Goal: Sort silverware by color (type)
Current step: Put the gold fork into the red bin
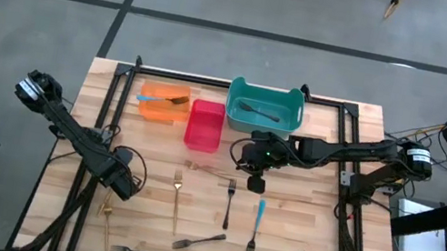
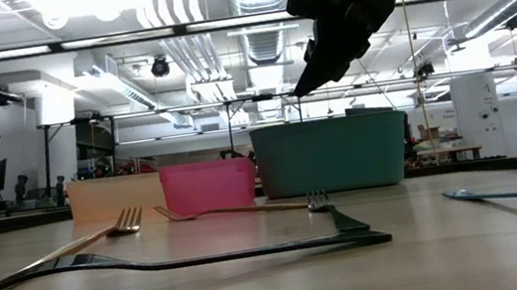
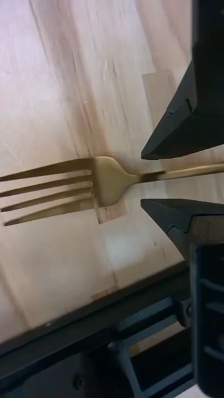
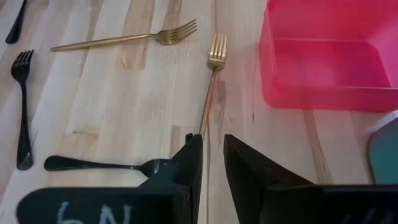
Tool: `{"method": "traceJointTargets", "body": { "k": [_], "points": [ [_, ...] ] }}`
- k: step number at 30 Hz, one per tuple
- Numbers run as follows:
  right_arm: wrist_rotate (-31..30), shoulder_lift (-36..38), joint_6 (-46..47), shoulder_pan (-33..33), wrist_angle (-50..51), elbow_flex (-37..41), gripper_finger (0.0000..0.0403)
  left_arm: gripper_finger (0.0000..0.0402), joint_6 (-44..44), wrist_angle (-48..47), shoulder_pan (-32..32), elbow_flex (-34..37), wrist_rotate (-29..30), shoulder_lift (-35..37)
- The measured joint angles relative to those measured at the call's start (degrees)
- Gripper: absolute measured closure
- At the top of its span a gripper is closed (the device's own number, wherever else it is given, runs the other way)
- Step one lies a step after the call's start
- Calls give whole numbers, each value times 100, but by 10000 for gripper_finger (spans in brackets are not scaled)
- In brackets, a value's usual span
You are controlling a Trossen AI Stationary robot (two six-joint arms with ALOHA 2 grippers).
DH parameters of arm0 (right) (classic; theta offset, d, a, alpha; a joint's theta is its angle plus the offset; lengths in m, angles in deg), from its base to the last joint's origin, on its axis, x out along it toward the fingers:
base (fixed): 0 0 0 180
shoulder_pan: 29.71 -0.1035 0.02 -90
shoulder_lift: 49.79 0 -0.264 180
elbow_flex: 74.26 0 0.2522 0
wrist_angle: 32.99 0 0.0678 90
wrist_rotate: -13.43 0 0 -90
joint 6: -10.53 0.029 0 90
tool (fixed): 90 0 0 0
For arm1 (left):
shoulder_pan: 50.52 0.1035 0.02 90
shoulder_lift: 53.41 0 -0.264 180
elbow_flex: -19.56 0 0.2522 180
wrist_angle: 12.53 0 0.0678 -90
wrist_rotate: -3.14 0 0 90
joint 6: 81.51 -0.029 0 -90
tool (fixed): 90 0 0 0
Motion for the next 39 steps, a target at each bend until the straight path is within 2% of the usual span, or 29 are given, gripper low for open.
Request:
{"method": "traceJointTargets", "body": {
  "k": [12, 17, 24, 31, 39],
  "points": [
    [0, 0, -94, 0, 2, 0, 346, 315, 104, 193, -4, 140, 72, -57],
    [-1, 0, -327, 0, -5, 0, 346, 337, 166, 233, -2, 144, 118, -59],
    [-4, -2, -847, 26, -98, 0, 346, 396, 184, 307, -2, 147, 163, -55],
    [-1, -2, -1253, 146, -193, 49, 346, 399, 339, 297, -6, 144, 365, -55],
    [5, -4, -1397, 336, -958, 644, 346, 400, 561, 236, -3, 153, 590, -58]
  ]
}}
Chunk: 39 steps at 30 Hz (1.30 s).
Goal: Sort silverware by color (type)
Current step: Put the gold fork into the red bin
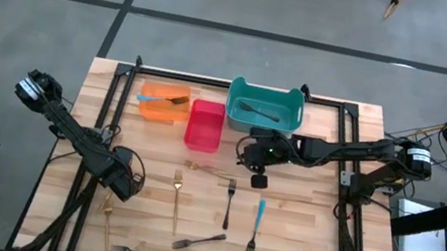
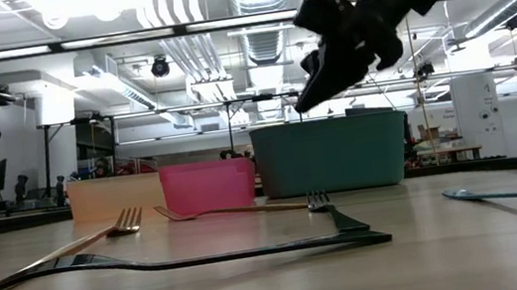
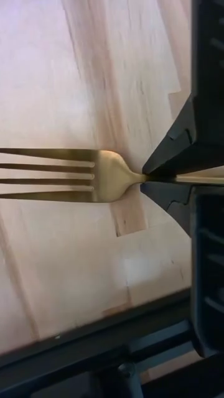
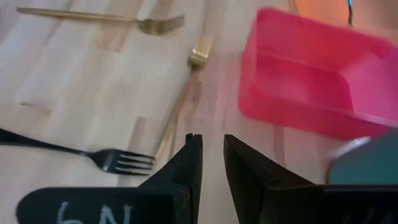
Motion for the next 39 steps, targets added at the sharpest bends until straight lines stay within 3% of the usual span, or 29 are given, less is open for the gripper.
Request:
{"method": "traceJointTargets", "body": {
  "k": [9, 26, 33, 39],
  "points": [
    [2, 0, -10, 126, -1384, 764, 346, 401, 80, -506, 11, -327, 196, 18],
    [2, 2, -124, 222, -1474, 757, 346, 401, -197, -1183, 138, -1006, 272, 160],
    [4, 2, -12, 229, -1479, 763, 346, 401, -440, -1201, 298, -1491, 1007, 167],
    [4, 9, 59, 230, -1477, 768, 346, 401, -1471, -1191, 913, -2048, 1991, 167]
  ]
}}
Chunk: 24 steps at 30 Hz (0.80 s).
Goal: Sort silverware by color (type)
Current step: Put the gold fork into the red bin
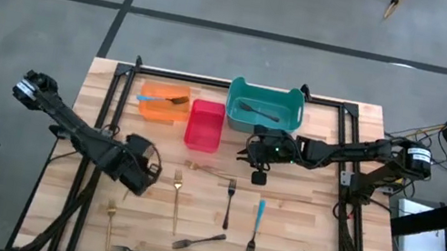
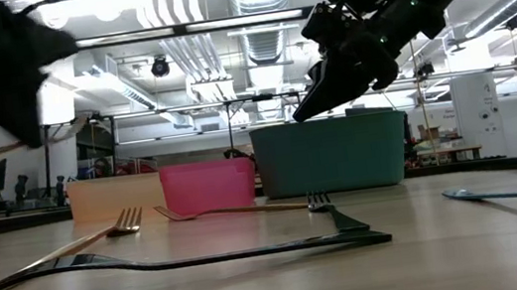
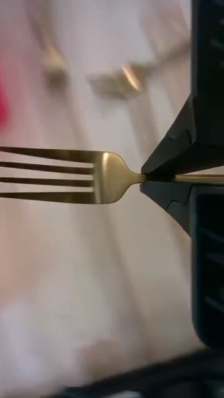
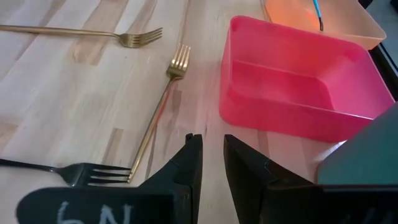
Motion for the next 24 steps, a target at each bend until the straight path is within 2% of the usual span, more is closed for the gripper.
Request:
{"method": "traceJointTargets", "body": {
  "k": [3, 6, 12, 18, 24],
  "points": [
    [-5, 32, 95, 0, 12, 2, 346, 401, -839, 0, 560, -269, 302, 2],
    [-20, 164, 41, 0, 48, -3, 346, 401, -2074, 104, 1278, -513, 433, 4],
    [-430, 817, -386, 0, 409, -124, 346, 401, -4753, 1331, 2748, -736, 336, 11],
    [-616, 1720, -762, 0, 830, -182, 346, 401, -6166, 2412, 3964, -719, -1074, 10],
    [-611, 2610, -641, 0, 1116, -192, 346, 401, -6448, 2641, 4885, -809, -2358, 11]
  ]
}}
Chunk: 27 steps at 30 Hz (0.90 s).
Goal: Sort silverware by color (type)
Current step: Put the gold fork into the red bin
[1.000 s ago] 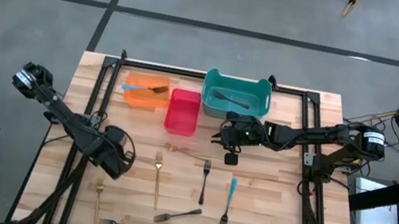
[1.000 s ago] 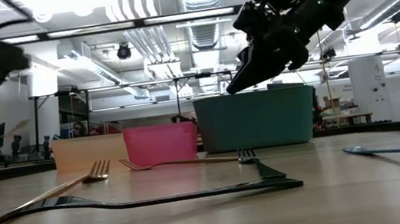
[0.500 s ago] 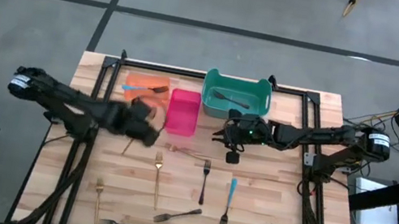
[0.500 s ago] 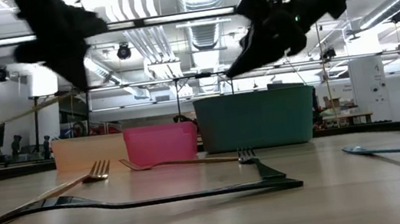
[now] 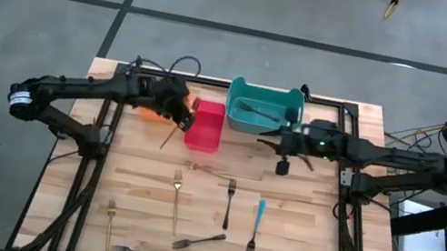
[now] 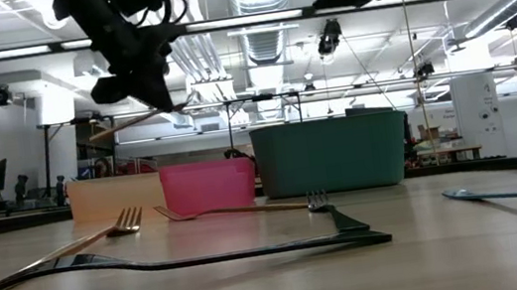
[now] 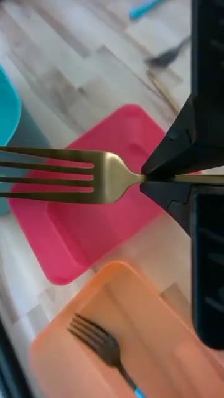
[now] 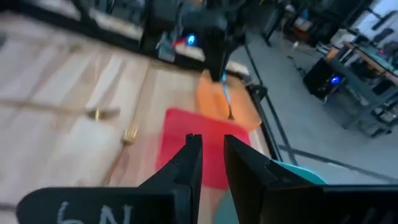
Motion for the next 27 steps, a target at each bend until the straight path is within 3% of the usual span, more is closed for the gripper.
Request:
{"method": "traceJointTargets", "body": {
  "k": [4, 9, 18, 27],
  "points": [
    [8, 283, 317, 0, 500, 2, 346, 401, 239, -4, 298, -25, -642, -3],
    [11, 289, 281, 0, 606, 11, 347, 401, 609, 50, 513, -27, -966, -107],
    [7, 192, 345, 0, 1760, 11, 347, 401, 1041, 591, 556, -27, -1056, -493],
    [4, 258, 692, 0, 2126, 11, 347, 401, 1092, 792, 672, -408, -1334, -1256]
  ]
}}
